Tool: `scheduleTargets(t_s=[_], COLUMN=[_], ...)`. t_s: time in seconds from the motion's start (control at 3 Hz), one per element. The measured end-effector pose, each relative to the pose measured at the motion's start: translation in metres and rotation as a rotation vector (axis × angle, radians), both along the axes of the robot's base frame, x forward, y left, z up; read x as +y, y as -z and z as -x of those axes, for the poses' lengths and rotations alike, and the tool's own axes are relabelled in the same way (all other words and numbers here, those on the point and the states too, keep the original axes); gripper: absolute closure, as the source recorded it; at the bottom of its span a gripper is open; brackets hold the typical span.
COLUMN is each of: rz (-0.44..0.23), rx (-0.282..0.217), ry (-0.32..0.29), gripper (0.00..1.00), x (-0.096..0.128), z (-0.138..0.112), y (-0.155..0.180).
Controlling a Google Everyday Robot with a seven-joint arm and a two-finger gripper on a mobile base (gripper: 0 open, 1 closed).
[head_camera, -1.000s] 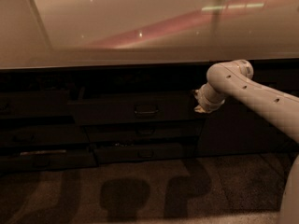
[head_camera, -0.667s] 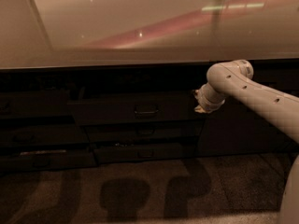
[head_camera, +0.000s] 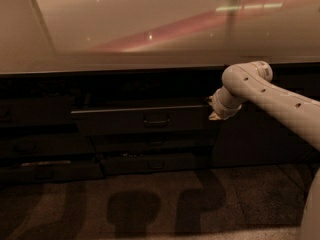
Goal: Open top drawer
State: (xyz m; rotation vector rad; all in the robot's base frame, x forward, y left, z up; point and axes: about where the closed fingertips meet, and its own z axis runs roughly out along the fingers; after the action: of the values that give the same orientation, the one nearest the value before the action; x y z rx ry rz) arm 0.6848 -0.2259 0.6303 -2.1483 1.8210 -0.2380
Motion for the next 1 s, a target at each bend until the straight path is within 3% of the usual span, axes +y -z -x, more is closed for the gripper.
scheduleTargets(t_s=[1.0], rz=[0.008], rx=[0.003], ry=[-0.011], gripper=[1.0], x=[-0.0004], z=[0.017], y=[0.0037])
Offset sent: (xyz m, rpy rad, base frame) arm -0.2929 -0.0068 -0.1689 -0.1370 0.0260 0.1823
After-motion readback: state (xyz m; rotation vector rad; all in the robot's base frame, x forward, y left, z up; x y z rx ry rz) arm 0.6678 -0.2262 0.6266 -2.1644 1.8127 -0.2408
